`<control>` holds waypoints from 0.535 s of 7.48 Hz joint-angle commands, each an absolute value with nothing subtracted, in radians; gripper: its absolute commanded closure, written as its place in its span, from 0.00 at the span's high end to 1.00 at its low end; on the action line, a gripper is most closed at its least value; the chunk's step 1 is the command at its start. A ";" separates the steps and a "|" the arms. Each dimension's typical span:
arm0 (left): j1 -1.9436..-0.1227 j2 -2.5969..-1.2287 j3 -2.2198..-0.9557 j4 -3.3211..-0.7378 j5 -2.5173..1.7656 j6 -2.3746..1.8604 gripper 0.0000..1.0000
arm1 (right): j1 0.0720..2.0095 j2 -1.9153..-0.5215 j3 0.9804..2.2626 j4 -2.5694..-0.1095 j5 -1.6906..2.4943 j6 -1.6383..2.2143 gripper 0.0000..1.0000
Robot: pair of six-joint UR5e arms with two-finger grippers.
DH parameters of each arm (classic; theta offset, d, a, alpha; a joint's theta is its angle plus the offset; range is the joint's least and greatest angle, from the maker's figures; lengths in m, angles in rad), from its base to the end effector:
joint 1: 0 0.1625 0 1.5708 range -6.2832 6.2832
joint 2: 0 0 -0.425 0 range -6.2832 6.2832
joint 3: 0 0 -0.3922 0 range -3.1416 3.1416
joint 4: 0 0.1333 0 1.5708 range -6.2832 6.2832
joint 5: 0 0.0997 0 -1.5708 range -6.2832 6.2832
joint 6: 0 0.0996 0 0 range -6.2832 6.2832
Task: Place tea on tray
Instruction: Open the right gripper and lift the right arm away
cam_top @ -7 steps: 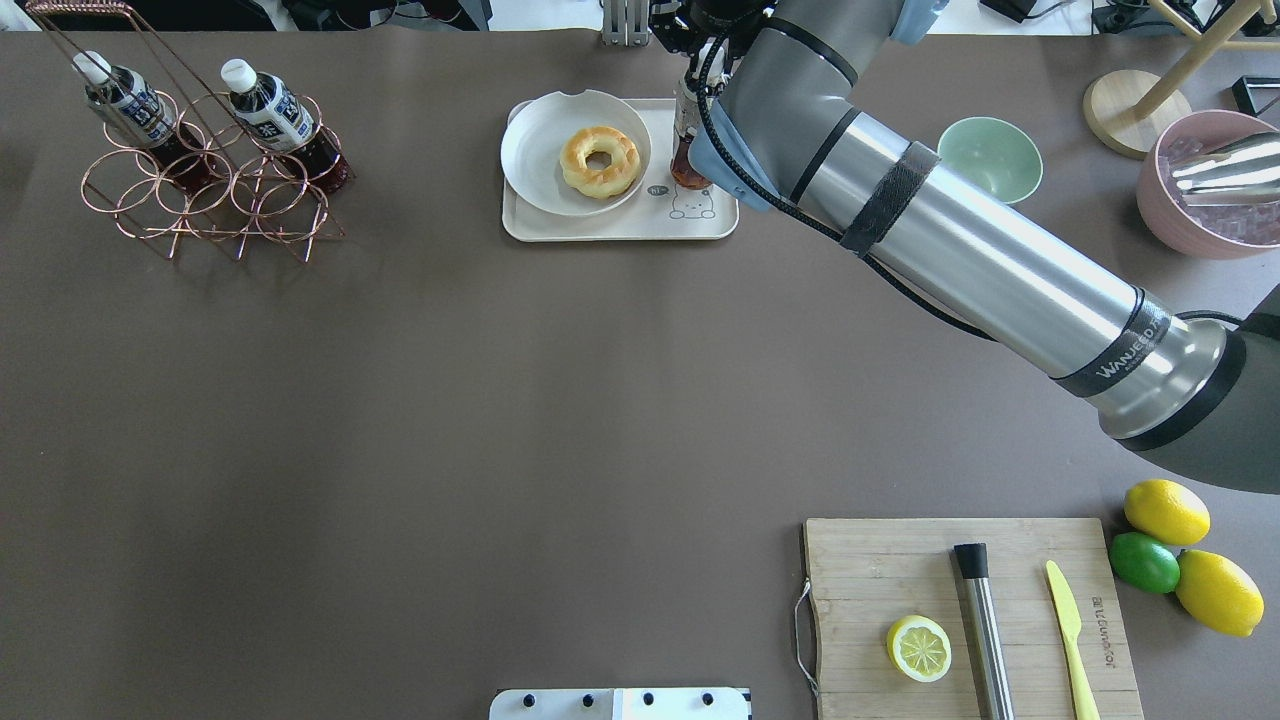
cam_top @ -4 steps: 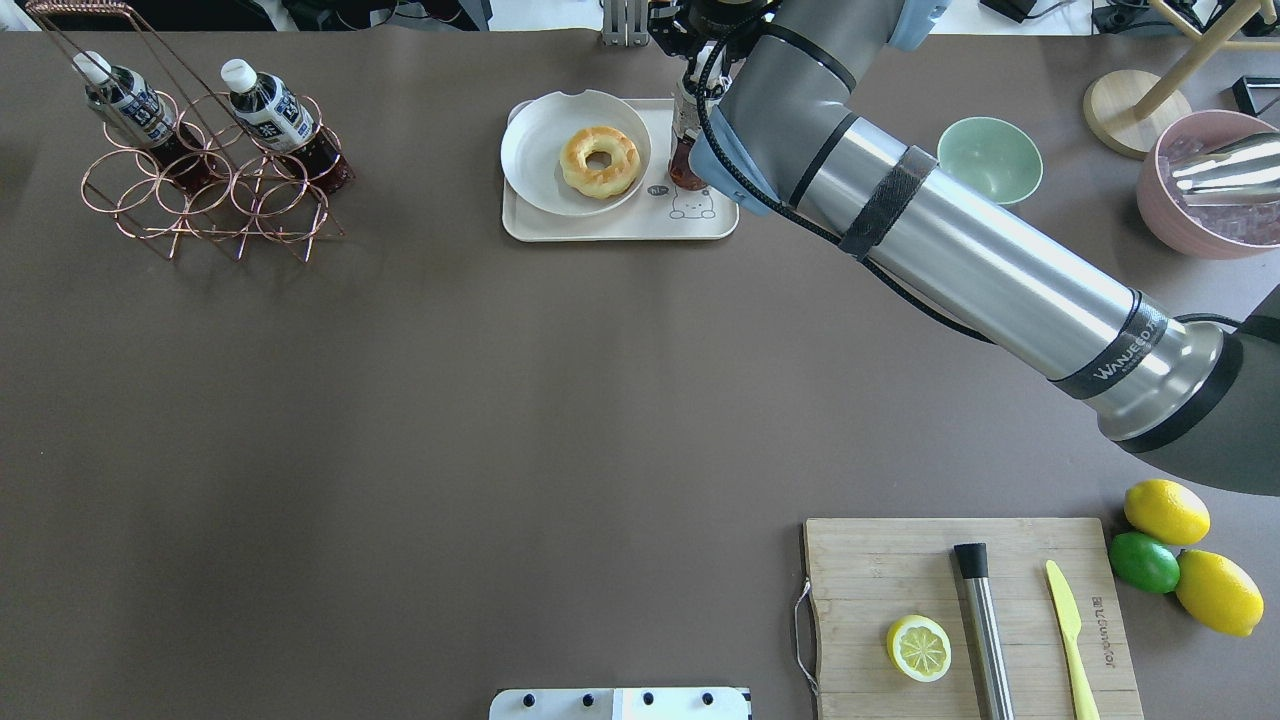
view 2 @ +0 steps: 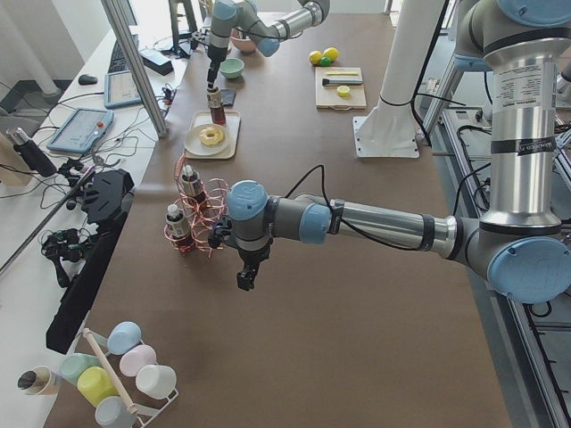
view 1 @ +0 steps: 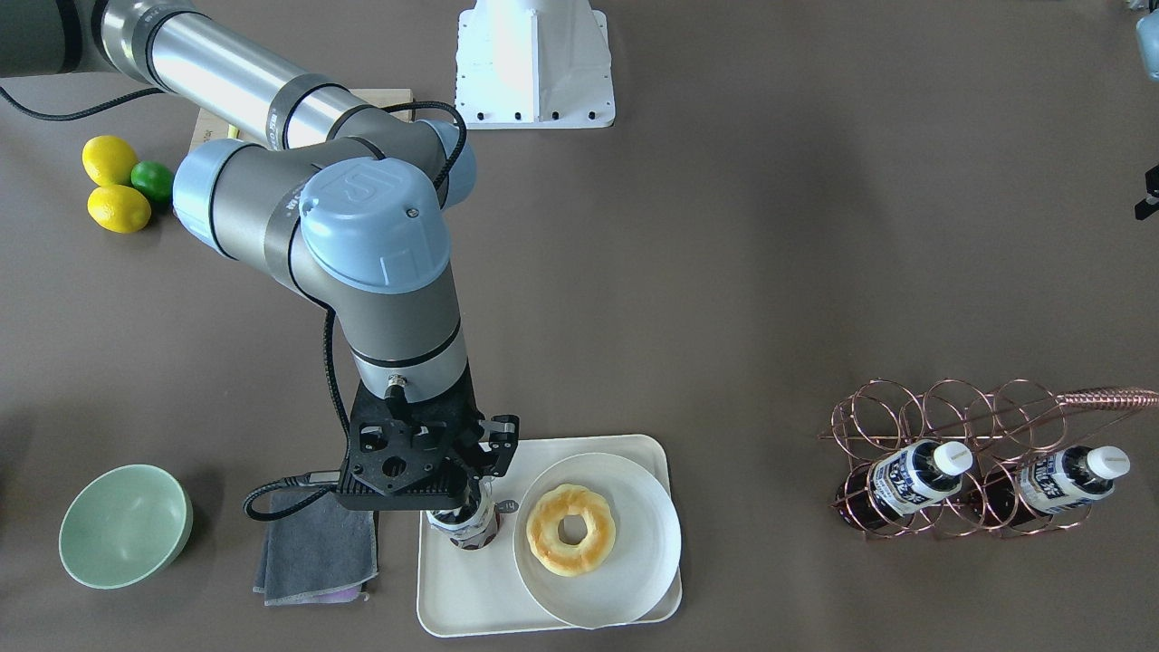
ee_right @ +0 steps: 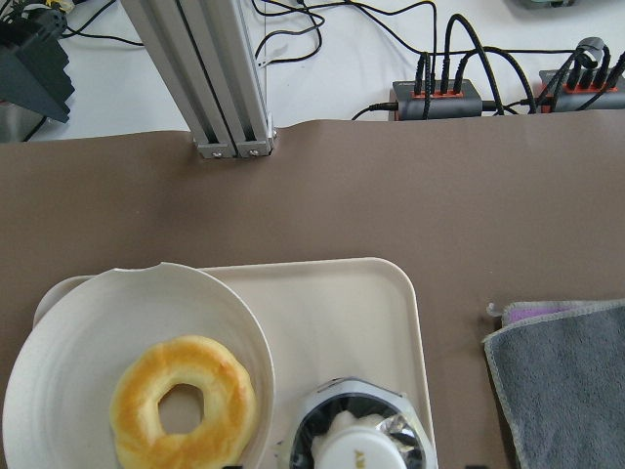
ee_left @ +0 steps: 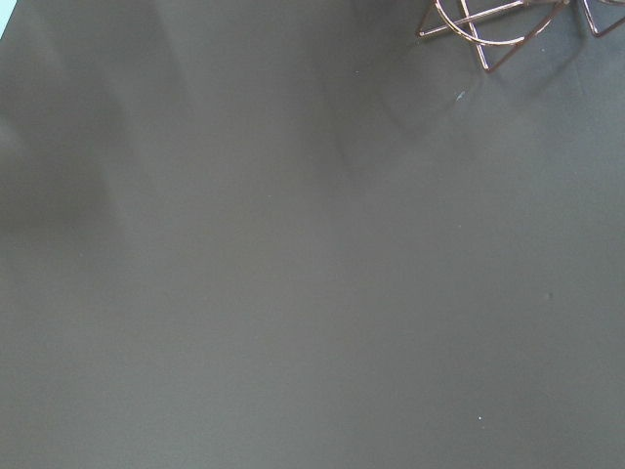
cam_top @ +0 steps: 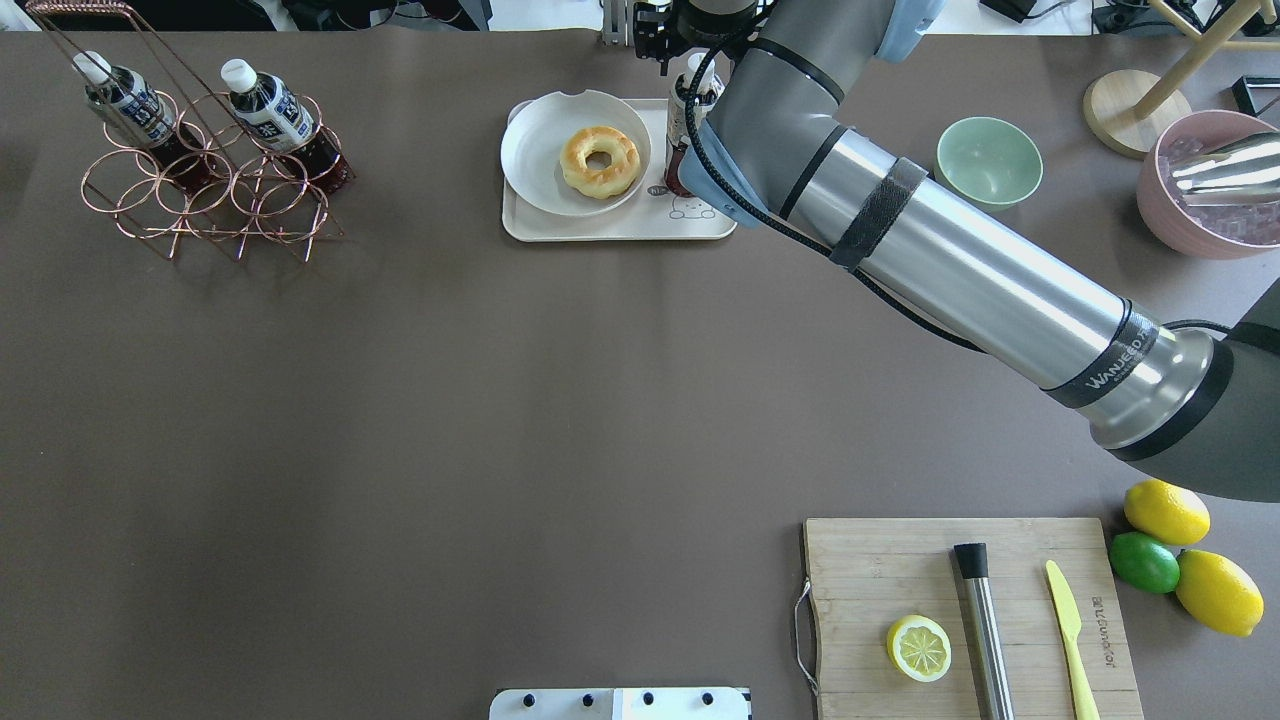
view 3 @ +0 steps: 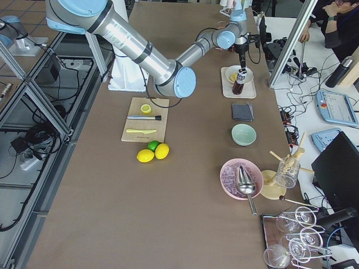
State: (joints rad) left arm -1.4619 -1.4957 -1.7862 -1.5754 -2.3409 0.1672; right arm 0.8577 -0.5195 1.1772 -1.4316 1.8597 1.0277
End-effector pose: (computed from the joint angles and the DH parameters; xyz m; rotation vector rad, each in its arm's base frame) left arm -0.0130 -0.4696 0.5878 0.1607 0.7677 0.3177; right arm -0.4553 -0.6868 0.1292 0.3012 -0.7819 0.1809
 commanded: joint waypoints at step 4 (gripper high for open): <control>-1.463 -1.493 -1.782 -1.574 -2.342 0.166 1.00 | 0.995 -0.639 1.440 -1.688 2.068 0.819 0.99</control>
